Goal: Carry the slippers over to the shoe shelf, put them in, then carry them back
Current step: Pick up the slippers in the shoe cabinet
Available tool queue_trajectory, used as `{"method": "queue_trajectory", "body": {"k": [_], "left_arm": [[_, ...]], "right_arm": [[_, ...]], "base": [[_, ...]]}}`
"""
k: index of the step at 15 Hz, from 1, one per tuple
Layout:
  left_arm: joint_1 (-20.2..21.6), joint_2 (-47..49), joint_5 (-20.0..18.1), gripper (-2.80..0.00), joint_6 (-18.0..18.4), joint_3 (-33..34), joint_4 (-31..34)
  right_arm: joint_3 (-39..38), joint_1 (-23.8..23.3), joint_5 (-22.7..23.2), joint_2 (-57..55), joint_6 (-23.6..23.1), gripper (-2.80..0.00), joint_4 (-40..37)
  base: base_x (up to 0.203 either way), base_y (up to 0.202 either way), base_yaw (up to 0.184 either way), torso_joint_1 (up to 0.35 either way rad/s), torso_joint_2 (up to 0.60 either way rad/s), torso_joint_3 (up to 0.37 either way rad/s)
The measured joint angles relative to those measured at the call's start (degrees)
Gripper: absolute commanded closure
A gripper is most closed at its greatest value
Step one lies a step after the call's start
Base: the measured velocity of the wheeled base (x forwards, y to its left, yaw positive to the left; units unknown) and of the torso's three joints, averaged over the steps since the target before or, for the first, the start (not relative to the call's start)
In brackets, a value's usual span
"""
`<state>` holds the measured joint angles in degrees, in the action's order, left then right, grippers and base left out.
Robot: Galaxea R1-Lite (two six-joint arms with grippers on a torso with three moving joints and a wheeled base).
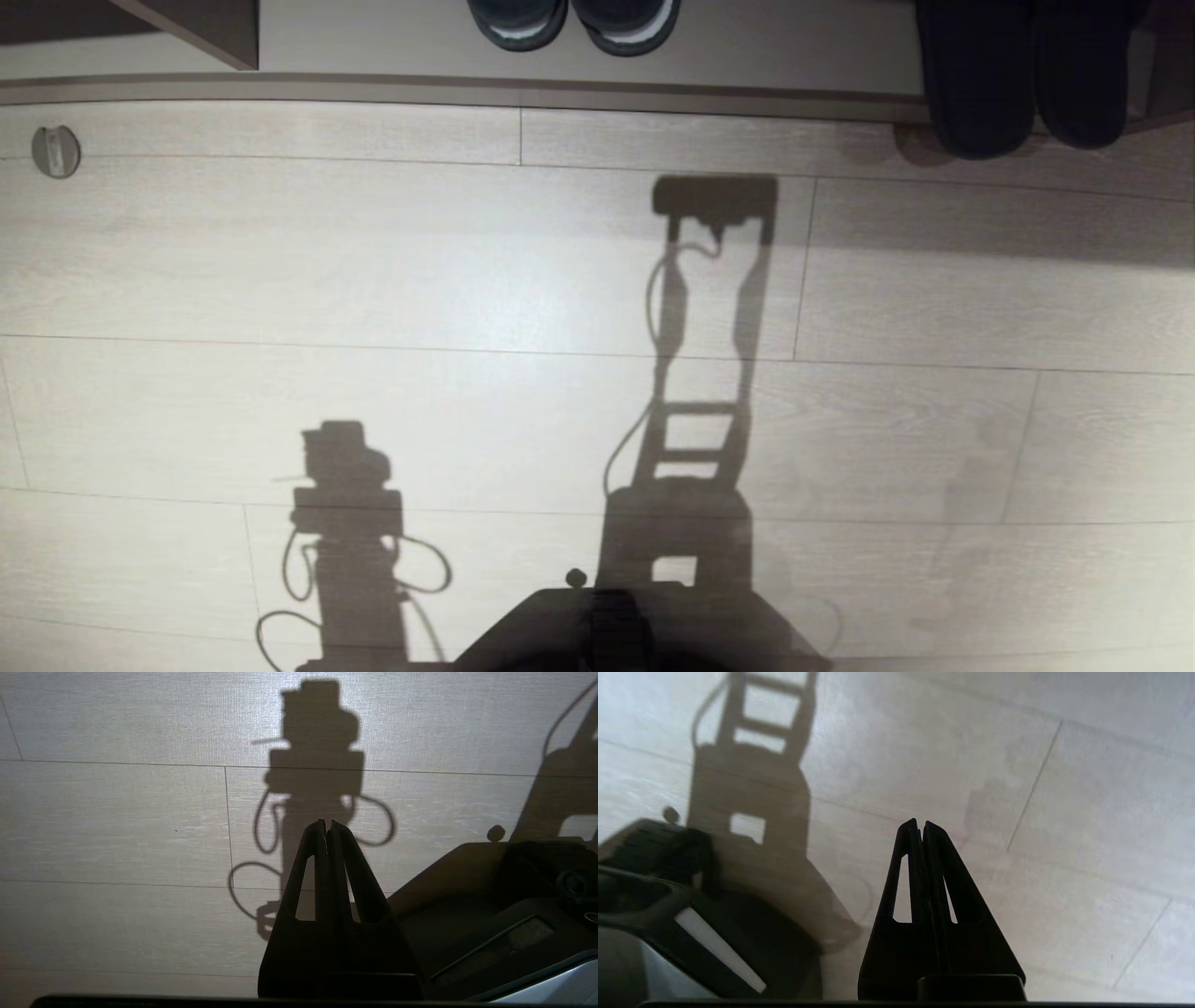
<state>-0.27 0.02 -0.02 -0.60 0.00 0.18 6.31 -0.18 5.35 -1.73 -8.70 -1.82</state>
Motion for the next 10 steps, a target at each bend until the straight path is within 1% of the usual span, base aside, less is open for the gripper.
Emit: {"method": "queue_trajectory", "body": {"k": [3, 5, 7, 10], "left_arm": [[0.0, 0.0, -0.02, 0.0, 0.0, 0.0, -0.02], [0.0, 0.0, -0.05, 0.0, 0.07, 0.0, -0.02], [0.0, 0.0, -0.01, 0.0, 0.08, 0.0, -0.01], [0.0, 0.0, -0.01, 0.0, 0.07, 0.0, 0.0]], "right_arm": [[9.37, 0.05, 2.14, -10.55, -0.22, 0.0, 2.28], [14.29, -0.02, 2.49, -21.66, -0.37, 0.0, 7.9], [18.89, -0.11, 1.67, -35.15, -0.76, 0.0, 16.51], [26.66, -0.17, -1.29, -54.94, -2.44, 0.0, 31.7]], "base": [[0.0, 0.0, 0.0, 0.0, 0.0, 0.0], [0.0, 0.0, 0.0, 0.0, 0.0, 0.0], [0.0, 0.0, 0.0, 0.0, 0.0, 0.0], [0.0, 0.0, 0.0, 0.0, 0.0, 0.0]]}}
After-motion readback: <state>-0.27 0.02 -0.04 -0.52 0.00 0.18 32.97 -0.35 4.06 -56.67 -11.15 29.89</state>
